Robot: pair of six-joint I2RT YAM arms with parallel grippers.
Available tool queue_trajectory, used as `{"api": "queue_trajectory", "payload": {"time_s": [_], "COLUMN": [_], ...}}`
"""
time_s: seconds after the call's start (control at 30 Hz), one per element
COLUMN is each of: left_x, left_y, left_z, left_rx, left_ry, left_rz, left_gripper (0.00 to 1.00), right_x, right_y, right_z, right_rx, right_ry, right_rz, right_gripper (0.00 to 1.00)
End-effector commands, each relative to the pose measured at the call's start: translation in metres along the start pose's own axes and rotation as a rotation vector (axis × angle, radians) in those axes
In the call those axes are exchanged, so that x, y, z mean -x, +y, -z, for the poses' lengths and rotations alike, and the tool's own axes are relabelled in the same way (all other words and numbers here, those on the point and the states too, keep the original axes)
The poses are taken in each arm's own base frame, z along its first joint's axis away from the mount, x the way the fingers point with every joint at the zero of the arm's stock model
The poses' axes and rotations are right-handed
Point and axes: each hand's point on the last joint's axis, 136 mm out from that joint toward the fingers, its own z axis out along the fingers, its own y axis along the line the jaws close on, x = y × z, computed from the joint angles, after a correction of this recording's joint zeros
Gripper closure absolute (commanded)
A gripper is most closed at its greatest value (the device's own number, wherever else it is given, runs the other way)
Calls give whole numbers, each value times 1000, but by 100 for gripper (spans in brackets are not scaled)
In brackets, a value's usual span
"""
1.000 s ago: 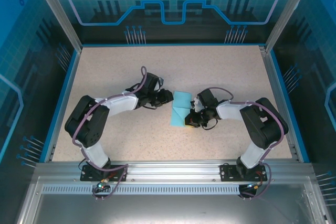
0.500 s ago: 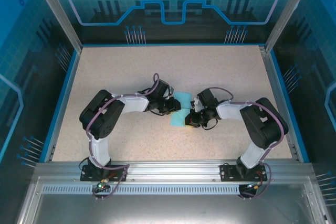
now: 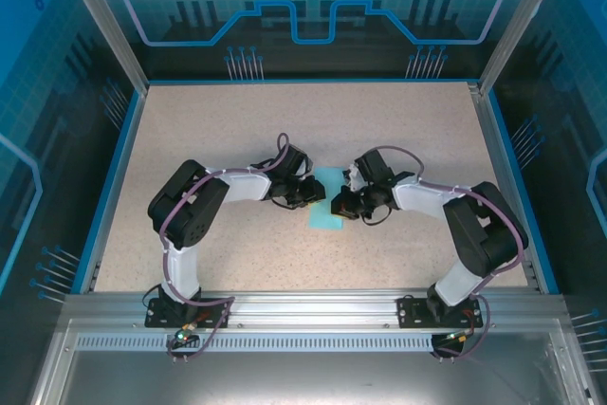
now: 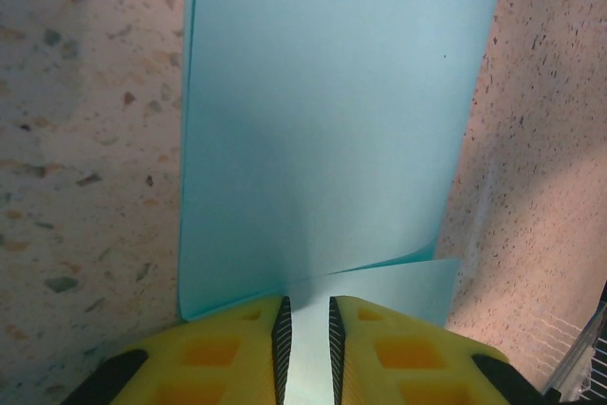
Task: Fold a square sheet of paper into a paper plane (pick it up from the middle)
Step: Fold the triangle a second time at the center of the table.
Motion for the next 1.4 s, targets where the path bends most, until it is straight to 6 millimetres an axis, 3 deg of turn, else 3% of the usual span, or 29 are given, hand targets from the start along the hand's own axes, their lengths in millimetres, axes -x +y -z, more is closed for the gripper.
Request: {"api": "queue_trajectory", "payload": {"time_s": [0.0,0.13,0.3,0.57,0.73,1.0,1.27,1.37], "left_x": [-6,-7,-7,-8,-8,-9,-10,-10], "left_y": [24,23,23,25,27,30,30,30], "left_z": [-7,-6,-7,-7,-8,-9,-10,-10], "left_rx": [78,76,72,76,81,90,92,93], "left_ry": [18,19,20,22,23,26,29,30], "left_rz": [22,24,24,28,28,32,33,34], "left_gripper": [78,78,78,78,79,79,79,79], "right_x": [3,14,15,4,-3,2,-28,-30], "right_y": [-1,10,5,-24,-40,-4,-52,-55], "right_z": [-11,-20,-28,-44,-43,-20,-33,-33], "right_rx": [-32,-3,-30,-95,-148,-39,-152,-154], "right_ry": [9,4,15,56,64,30,112,114], "right_rz": [-31,-33,-35,-72,-91,-38,-98,-102], "right_gripper": [93,93,93,94,94,93,93,93]}}
